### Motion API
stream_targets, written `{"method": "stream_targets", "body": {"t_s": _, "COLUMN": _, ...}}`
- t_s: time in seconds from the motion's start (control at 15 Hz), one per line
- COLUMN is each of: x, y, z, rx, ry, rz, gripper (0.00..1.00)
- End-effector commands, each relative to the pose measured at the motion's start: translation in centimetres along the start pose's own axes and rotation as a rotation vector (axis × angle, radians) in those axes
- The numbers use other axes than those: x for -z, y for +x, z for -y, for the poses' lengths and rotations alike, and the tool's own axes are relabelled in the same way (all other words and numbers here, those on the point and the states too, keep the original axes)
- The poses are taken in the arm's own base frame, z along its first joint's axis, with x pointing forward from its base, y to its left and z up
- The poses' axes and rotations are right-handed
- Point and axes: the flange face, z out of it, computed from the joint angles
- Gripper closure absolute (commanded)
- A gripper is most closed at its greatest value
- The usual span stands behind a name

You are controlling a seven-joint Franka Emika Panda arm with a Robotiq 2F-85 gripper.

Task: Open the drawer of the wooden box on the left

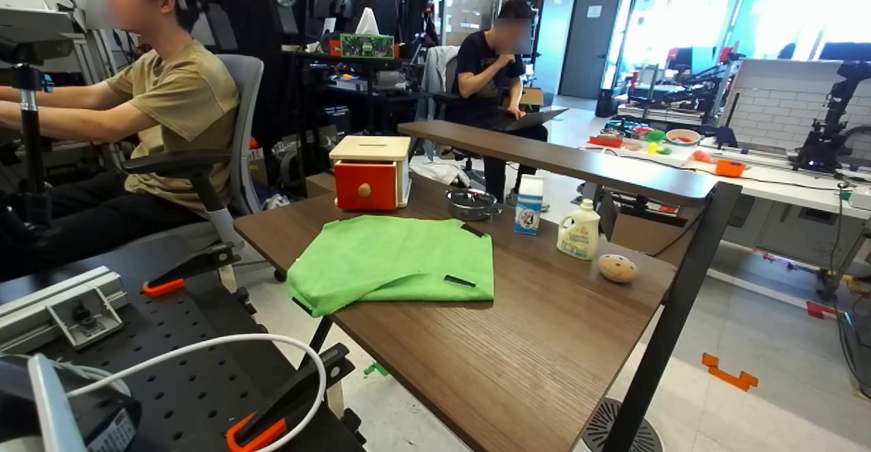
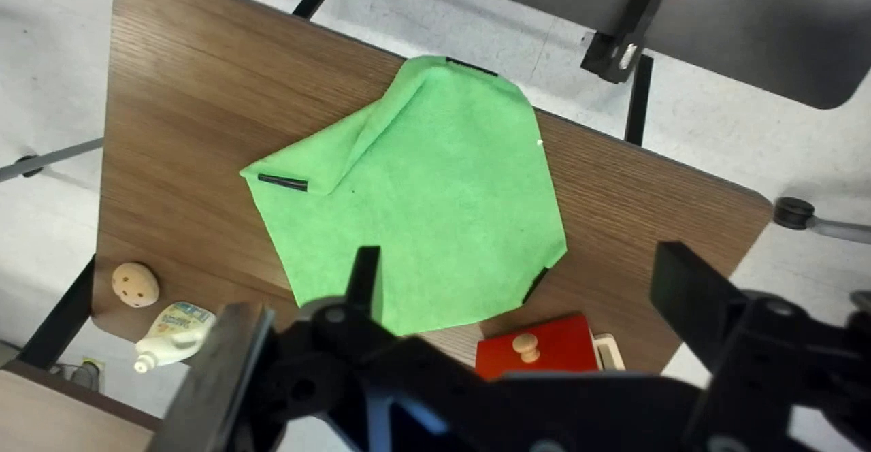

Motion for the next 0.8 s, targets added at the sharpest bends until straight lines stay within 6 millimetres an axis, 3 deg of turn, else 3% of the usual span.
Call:
{"method": "stream_targets", "body": {"t_s": 0.0, "x": -5.4, "y": 3.0, "z": -1.8, "rx": 0.045, "ry": -0.008, "rz": -0.007, "gripper": 0.00}}
{"method": "stream_targets", "body": {"t_s": 0.2, "x": -9.5, "y": 4.8, "z": -2.7, "rx": 0.023, "ry": 0.004, "rz": 0.042, "gripper": 0.00}}
{"method": "stream_targets", "body": {"t_s": 0.33, "x": -11.6, "y": 5.4, "z": -3.7, "rx": -0.078, "ry": 0.028, "rz": 0.173, "gripper": 0.00}}
{"method": "stream_targets", "body": {"t_s": 0.4, "x": -12.1, "y": 5.3, "z": -4.4, "rx": -0.117, "ry": 0.020, "rz": 0.211, "gripper": 0.00}}
{"method": "stream_targets", "body": {"t_s": 0.47, "x": -11.3, "y": 4.0, "z": -3.2, "rx": -0.059, "ry": 0.031, "rz": 0.145, "gripper": 0.00}}
{"method": "stream_targets", "body": {"t_s": 0.73, "x": -12.6, "y": 5.1, "z": -4.1, "rx": -0.105, "ry": 0.037, "rz": 0.202, "gripper": 0.00}}
